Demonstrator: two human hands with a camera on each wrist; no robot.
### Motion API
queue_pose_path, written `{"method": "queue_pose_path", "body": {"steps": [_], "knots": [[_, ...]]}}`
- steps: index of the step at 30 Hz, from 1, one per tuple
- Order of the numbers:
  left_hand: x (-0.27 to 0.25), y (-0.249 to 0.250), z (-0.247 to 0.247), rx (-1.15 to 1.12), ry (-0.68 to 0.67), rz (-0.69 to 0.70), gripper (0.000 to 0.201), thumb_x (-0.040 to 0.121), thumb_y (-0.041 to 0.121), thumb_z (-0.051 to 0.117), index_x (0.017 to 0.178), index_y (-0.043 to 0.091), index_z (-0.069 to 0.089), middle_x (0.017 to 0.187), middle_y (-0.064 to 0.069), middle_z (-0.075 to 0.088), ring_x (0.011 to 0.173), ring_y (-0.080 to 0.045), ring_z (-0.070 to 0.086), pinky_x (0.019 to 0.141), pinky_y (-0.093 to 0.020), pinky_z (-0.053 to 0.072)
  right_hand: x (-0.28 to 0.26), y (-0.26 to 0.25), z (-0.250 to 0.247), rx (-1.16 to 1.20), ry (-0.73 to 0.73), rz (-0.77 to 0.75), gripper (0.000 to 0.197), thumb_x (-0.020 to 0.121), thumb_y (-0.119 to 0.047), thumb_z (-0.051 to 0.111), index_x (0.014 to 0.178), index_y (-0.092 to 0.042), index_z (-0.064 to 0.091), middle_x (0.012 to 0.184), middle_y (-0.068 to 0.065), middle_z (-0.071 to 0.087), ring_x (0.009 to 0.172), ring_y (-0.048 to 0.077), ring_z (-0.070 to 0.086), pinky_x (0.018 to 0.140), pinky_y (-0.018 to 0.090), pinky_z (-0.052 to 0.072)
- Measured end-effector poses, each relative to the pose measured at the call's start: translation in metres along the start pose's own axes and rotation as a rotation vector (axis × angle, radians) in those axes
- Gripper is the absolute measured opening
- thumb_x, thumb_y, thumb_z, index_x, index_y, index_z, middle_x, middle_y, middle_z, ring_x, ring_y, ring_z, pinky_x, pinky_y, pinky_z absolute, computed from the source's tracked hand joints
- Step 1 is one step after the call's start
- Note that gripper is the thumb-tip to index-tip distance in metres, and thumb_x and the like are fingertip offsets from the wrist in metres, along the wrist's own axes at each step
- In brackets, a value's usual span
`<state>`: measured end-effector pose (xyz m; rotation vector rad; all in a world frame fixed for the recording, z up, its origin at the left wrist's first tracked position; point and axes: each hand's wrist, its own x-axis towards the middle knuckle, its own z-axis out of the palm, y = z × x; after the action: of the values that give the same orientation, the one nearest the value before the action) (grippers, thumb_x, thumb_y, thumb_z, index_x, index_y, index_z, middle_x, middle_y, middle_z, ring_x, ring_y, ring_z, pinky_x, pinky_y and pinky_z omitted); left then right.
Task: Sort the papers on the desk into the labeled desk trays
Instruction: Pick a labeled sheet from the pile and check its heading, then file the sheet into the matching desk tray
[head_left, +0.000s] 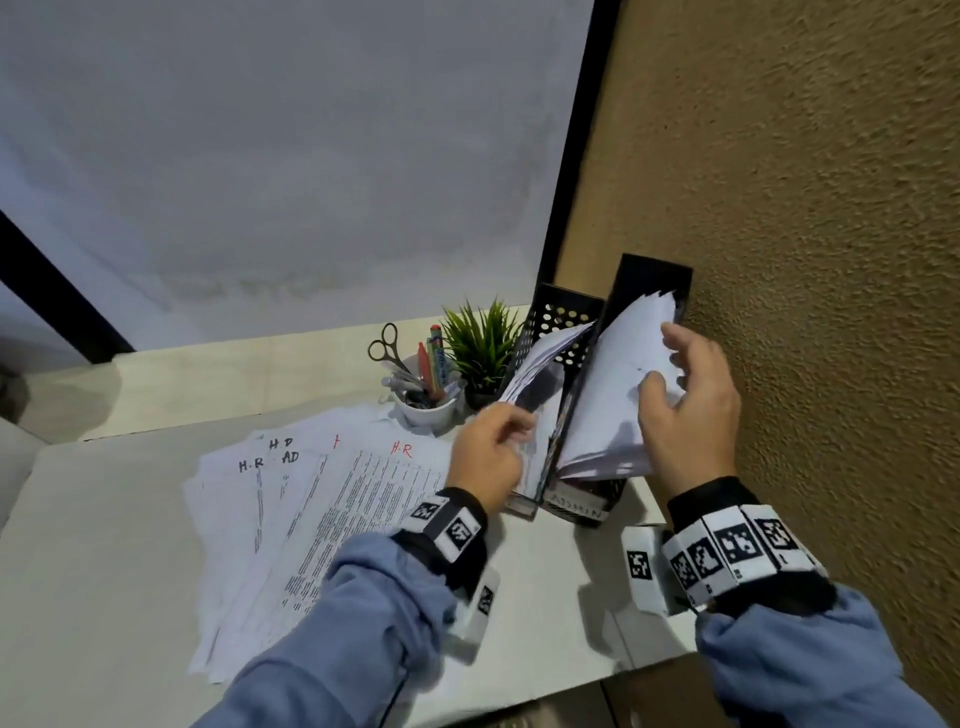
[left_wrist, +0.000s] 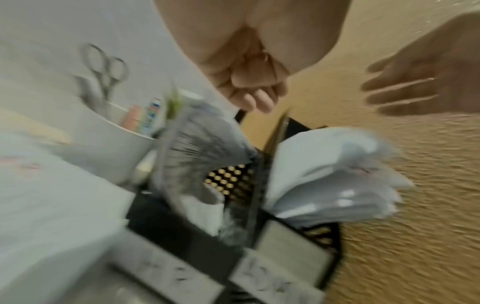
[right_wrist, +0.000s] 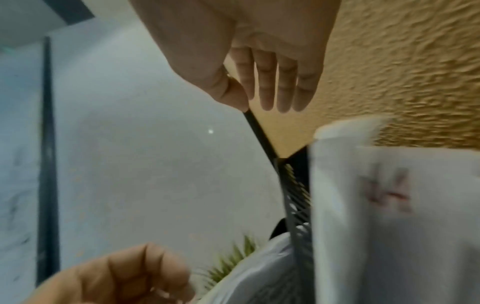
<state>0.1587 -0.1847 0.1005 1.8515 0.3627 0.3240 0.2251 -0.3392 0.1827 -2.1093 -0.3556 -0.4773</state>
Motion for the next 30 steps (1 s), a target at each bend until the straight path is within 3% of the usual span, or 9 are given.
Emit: {"method": "queue_pose_path", "body": {"steps": [5, 10, 13, 15, 18, 21, 24, 28, 30], "knots": [[-0.006, -0.090, -0.094, 0.214, 0.368, -0.287, 0.030, 0.081, -0.009, 0.044, 0.087, 0.016, 0.060, 0.093, -0.005, 0.062, 0.086, -0.023, 0.062, 0.070, -0.019, 0.047, -0.045, -0.032, 0.042, 0.080, -0.217, -0.222, 0.020, 0.085, 0.000, 0.049, 0.100, -0.006, 0.062, 0.093, 0.003, 0.057, 0.083, 0.014, 0.054, 0.073, 0.019, 0.044], [-0.042, -0.160, -0.149, 0.699, 0.128, -0.854, 0.063, 0.080, 0.032, 0.068, 0.128, 0.003, 0.040, 0.130, -0.018, 0.043, 0.120, -0.037, 0.043, 0.094, -0.045, 0.044, -0.119, -0.008, 0.117, 0.064, -0.679, 0.291, 0.020, 0.088, -0.003, 0.053, 0.102, -0.010, 0.065, 0.097, 0.002, 0.063, 0.088, 0.015, 0.058, 0.081, 0.021, 0.050], [-0.064, -0.172, -0.159, 0.761, 0.083, -0.820, 0.078, 0.074, 0.040, 0.075, 0.130, 0.004, 0.035, 0.131, -0.017, 0.038, 0.120, -0.036, 0.043, 0.093, -0.044, 0.044, -0.152, 0.008, 0.145, 0.079, -0.864, 0.762, 0.031, 0.089, -0.004, 0.054, 0.120, -0.004, 0.053, 0.108, 0.005, 0.053, 0.097, 0.019, 0.054, 0.076, 0.017, 0.048], [-0.070, -0.180, -0.162, 0.673, 0.071, -0.796, 0.080, 0.072, 0.036, 0.078, 0.130, 0.003, 0.034, 0.129, -0.017, 0.040, 0.115, -0.037, 0.048, 0.090, -0.042, 0.045, -0.165, 0.013, 0.158, 0.064, -0.890, 0.907, 0.015, 0.085, -0.005, 0.057, 0.100, -0.006, 0.054, 0.096, 0.001, 0.045, 0.083, 0.019, 0.050, 0.071, 0.019, 0.038], [-0.077, -0.183, -0.166, 0.495, 0.043, -0.778, 0.057, 0.079, 0.021, 0.071, 0.124, 0.005, 0.039, 0.114, -0.016, 0.055, 0.097, -0.030, 0.058, 0.075, -0.030, 0.044, -0.173, 0.016, 0.170, -0.065, -0.880, 0.866, 0.036, 0.083, -0.005, 0.058, 0.065, -0.020, 0.030, 0.072, -0.005, 0.028, 0.065, 0.016, 0.036, 0.053, 0.022, 0.028], [-0.086, -0.184, -0.168, 0.392, 0.055, -0.662, 0.012, 0.088, 0.014, 0.059, 0.099, 0.018, 0.059, 0.101, -0.011, 0.060, 0.086, -0.023, 0.056, 0.072, -0.023, 0.040, -0.172, 0.005, 0.171, -0.060, -0.855, 0.800, 0.012, 0.082, -0.002, 0.061, 0.091, -0.004, 0.054, 0.090, 0.008, 0.053, 0.082, 0.020, 0.052, 0.063, 0.020, 0.038], [-0.096, -0.186, -0.172, 0.193, 0.069, -0.587, 0.031, 0.086, 0.001, 0.059, 0.066, 0.025, 0.060, 0.083, -0.004, 0.062, 0.072, -0.020, 0.054, 0.062, -0.024, 0.043, -0.173, -0.001, 0.176, 0.093, -0.745, 0.843, 0.028, 0.073, 0.006, 0.068, 0.100, 0.003, 0.061, 0.091, 0.013, 0.065, 0.068, 0.017, 0.057, 0.051, 0.015, 0.046], [-0.103, -0.193, -0.185, 0.050, 0.002, -0.608, 0.055, 0.074, -0.022, 0.048, 0.044, 0.020, 0.067, 0.068, -0.004, 0.068, 0.065, -0.023, 0.060, 0.066, -0.028, 0.049, -0.172, 0.003, 0.180, 0.360, -0.594, 1.086, 0.030, 0.069, 0.013, 0.070, 0.096, 0.001, 0.064, 0.093, 0.017, 0.070, 0.086, 0.033, 0.066, 0.081, 0.044, 0.054], [-0.102, -0.196, -0.189, 0.052, 0.034, -0.637, 0.055, 0.066, -0.023, 0.037, 0.042, 0.017, 0.066, 0.062, -0.012, 0.067, 0.061, -0.031, 0.059, 0.062, -0.032, 0.049, -0.170, 0.004, 0.179, 0.295, -0.626, 1.123, 0.024, 0.071, 0.007, 0.072, 0.093, 0.002, 0.063, 0.092, 0.013, 0.067, 0.088, 0.031, 0.062, 0.081, 0.039, 0.049]]}}
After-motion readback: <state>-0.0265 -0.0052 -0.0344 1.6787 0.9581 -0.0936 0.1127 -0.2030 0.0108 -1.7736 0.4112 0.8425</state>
